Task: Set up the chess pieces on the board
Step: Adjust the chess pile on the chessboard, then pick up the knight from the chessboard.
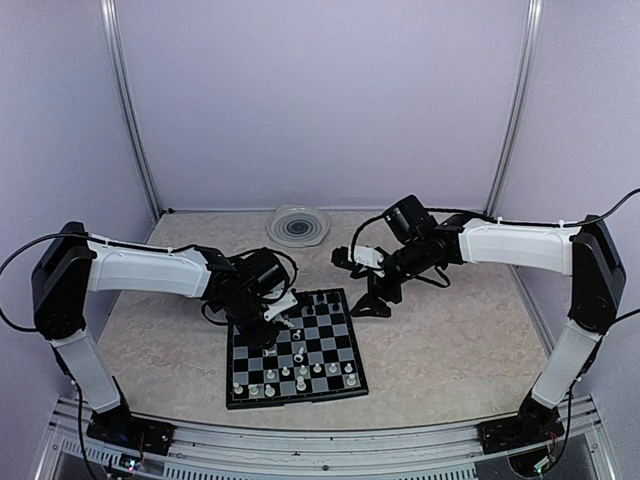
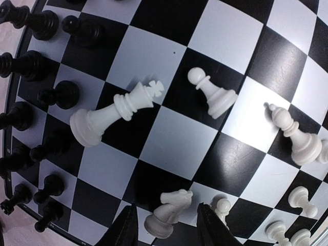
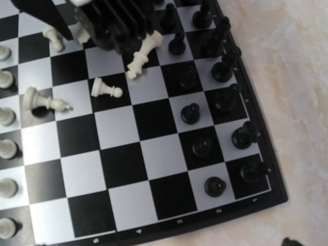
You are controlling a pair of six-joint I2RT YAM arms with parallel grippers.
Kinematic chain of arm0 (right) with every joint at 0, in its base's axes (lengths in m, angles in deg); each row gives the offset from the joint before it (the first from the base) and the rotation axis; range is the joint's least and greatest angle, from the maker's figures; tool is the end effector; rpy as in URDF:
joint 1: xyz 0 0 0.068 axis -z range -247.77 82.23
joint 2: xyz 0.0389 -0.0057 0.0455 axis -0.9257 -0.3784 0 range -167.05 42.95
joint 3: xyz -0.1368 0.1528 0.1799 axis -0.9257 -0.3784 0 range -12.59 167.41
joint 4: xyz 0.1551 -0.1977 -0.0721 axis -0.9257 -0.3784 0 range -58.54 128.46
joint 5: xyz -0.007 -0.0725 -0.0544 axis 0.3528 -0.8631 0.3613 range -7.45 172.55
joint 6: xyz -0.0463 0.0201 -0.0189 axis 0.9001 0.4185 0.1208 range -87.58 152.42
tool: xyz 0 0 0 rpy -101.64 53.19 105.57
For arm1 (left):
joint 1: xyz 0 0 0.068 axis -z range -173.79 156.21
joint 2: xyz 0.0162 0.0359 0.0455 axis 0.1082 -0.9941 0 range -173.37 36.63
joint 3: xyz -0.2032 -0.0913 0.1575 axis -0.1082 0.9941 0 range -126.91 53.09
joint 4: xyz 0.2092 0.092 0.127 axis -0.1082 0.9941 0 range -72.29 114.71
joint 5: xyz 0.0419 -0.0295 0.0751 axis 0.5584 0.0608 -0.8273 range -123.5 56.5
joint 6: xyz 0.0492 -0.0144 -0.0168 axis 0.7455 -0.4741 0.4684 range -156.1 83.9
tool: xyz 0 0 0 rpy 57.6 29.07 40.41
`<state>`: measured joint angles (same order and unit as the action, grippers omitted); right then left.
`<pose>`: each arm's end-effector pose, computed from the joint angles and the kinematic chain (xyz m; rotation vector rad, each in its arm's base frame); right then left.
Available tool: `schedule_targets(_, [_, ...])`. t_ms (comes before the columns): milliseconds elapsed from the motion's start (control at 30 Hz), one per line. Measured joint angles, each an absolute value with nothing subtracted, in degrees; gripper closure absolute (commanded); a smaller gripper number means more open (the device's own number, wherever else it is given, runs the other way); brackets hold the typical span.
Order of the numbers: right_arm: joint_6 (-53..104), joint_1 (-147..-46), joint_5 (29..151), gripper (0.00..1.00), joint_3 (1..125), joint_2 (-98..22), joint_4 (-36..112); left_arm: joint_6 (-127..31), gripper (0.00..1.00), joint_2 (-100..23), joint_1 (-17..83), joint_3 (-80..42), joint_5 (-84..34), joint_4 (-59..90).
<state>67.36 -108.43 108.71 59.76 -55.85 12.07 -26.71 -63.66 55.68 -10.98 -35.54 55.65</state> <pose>0.2709 0.2531 0.2345 -1.6541 1.8199 0.6099 0.2157 -0.2500 0.1715 1.4031 2.5019 -0.0890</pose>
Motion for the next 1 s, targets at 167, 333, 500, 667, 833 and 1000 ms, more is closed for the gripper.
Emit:
schedule_targets(167, [67.4, -108.6, 108.7, 0.01, 59.8, -55.9, 12.0, -26.9, 0.61, -64.1, 55.7, -10.3, -35.4, 55.7])
schedule_targets(333, [67.4, -108.7, 108.7, 0.01, 59.8, -55.9, 11.8, -27.5, 0.66, -64.1, 55.6, -9.8, -35.2, 55.6])
schedule_targets(500, [67.4, -109.0, 108.7, 0.01, 59.8, -56.2, 11.7, -28.6, 0.7, -64.1, 55.3, -9.8, -35.3, 55.6])
schedule_targets(667, [66.6, -109.0, 107.8, 0.01, 61.1, -56.2, 11.5, -29.6, 0.75, -64.2, 55.2, -9.8, -35.4, 55.7])
schedule_targets(833, [63.6, -108.8, 101.4, 0.01, 64.0, -53.6, 12.9, -30.4, 0.81, -64.2, 55.2, -10.1, -35.4, 56.4])
schedule_targets(1000, [57.9, -104.3, 93.1, 0.01, 66.7, -50.3, 16.2, -30.8, 0.84, -62.5, 55.1, -10.1, -35.1, 56.2])
